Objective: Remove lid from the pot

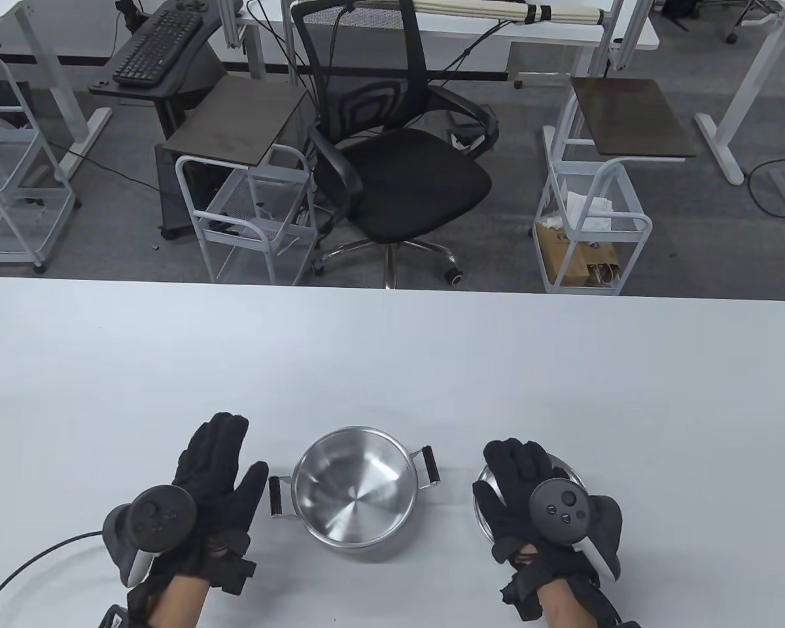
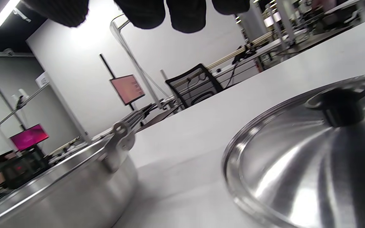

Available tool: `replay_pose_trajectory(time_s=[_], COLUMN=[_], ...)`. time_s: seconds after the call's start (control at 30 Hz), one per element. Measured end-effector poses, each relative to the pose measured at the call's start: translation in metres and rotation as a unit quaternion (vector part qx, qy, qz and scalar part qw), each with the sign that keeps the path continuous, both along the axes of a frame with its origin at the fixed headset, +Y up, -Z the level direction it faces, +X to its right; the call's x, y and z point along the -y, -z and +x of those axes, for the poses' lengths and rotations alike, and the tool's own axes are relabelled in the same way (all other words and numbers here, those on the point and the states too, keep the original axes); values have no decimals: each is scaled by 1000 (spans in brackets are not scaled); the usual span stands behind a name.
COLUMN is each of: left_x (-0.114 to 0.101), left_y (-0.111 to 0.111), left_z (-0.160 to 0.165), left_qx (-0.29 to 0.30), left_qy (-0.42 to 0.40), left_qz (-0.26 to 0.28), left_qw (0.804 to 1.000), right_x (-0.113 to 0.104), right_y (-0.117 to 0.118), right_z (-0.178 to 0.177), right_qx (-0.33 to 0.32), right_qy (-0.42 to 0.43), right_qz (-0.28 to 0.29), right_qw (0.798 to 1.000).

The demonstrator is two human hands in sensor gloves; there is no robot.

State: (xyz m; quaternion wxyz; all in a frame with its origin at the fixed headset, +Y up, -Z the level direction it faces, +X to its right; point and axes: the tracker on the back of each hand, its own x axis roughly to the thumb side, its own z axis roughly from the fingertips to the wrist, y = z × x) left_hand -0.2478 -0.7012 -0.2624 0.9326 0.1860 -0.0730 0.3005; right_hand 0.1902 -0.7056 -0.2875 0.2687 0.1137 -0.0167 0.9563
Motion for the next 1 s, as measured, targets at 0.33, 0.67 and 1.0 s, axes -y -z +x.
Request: replay_pose_trajectory(time_s=[0.33, 0.67, 1.0], left_x=[14, 26, 29], left_y=[-2, 4, 4], left_z=[46, 50, 53], left_qx=[75, 79, 79], left_qy=[190, 204, 210], left_qz=[-32, -58, -73], left_qw=[978, 974, 972], right_x=[11, 23, 23], right_y=[-16, -9, -10], right_z=[-38, -31, -31], right_qx=[-69, -58, -56], right_qy=[-169, -161, -143], right_qz=[93, 51, 43], right_qw=[979, 984, 987])
